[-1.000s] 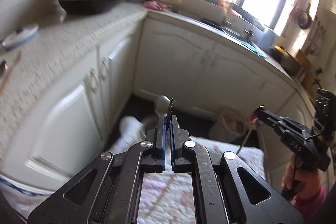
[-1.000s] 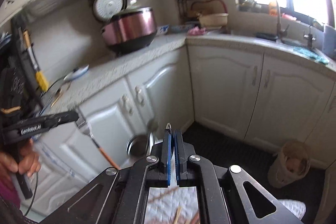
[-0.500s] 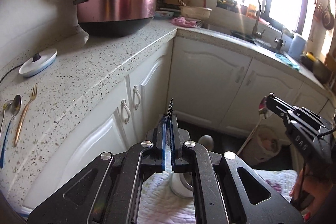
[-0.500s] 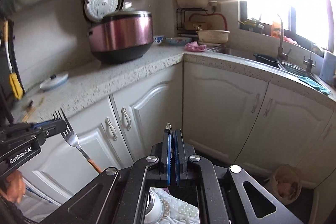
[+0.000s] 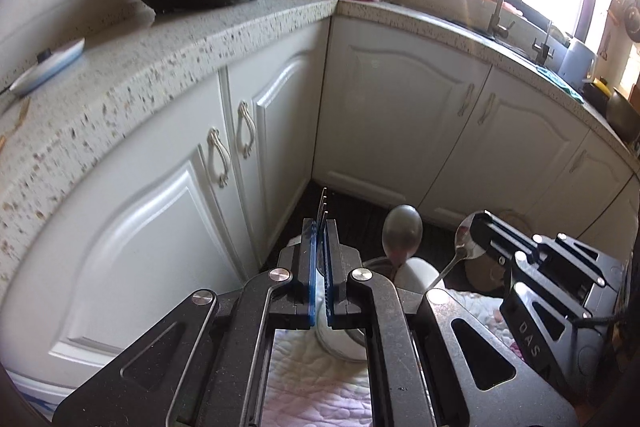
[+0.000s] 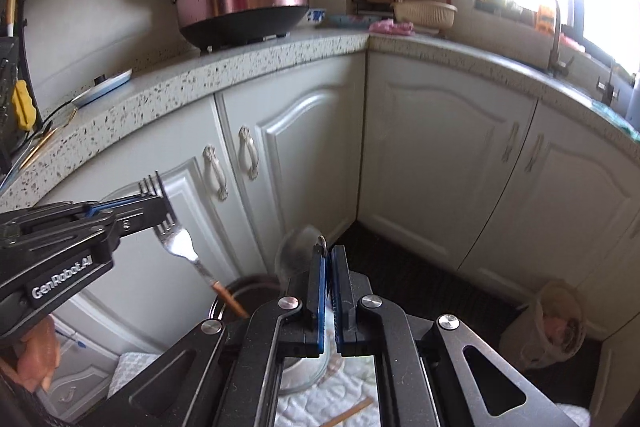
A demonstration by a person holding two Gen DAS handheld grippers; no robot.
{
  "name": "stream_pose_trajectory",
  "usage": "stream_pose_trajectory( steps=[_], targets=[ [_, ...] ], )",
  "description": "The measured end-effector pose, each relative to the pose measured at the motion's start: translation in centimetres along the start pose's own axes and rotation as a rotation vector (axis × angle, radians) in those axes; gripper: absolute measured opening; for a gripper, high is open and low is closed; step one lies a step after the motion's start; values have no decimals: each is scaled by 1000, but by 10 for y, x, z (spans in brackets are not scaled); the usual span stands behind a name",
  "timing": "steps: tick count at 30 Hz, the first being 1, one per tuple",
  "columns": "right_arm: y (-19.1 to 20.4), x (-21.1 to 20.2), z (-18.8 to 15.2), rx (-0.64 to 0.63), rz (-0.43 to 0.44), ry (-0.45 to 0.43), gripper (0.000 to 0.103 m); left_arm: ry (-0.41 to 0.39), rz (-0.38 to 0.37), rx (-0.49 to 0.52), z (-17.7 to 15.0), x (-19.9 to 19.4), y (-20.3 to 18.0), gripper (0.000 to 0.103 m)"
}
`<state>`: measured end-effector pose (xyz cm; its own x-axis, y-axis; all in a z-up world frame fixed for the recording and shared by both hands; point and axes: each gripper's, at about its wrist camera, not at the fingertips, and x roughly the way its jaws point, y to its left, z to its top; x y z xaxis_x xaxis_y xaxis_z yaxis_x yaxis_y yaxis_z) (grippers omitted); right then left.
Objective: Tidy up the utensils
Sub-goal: 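Open both tools over the white jar, dropping fork and spoon inside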
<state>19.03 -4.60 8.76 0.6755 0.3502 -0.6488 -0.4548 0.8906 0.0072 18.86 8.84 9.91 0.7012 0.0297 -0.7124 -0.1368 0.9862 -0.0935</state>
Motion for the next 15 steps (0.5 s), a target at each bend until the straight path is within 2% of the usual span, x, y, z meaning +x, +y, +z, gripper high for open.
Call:
stream_pose_trajectory(
  steps=[4, 7, 9, 11, 12, 13, 14, 15],
  targets=[
    [-3, 5, -6, 29, 49, 57, 2, 15, 1, -14, -8, 3, -1, 2],
    [-9, 0, -12, 57, 62, 67, 3, 24, -7, -38, -10, 2, 1, 2],
    [-16, -5, -16, 90, 78, 74, 6, 22, -3, -47, -12, 0, 2, 2],
    [-20, -12, -21, 111, 86, 75, 13, 27, -3, -58, -12, -1, 4, 5],
    [-23, -16, -24, 118, 89, 75, 17, 29, -7, -67, -13, -3, 5, 11],
    [-24, -19, -26, 121, 88, 75, 28, 28, -9, -73, -14, -6, 6, 17],
    [-26, -24, -29, 125, 85, 72, 38, 25, -14, -79, -16, -10, 7, 27],
    [-28, -29, -32, 129, 83, 67, 40, 20, -20, -85, -18, -13, 8, 35]
  ],
)
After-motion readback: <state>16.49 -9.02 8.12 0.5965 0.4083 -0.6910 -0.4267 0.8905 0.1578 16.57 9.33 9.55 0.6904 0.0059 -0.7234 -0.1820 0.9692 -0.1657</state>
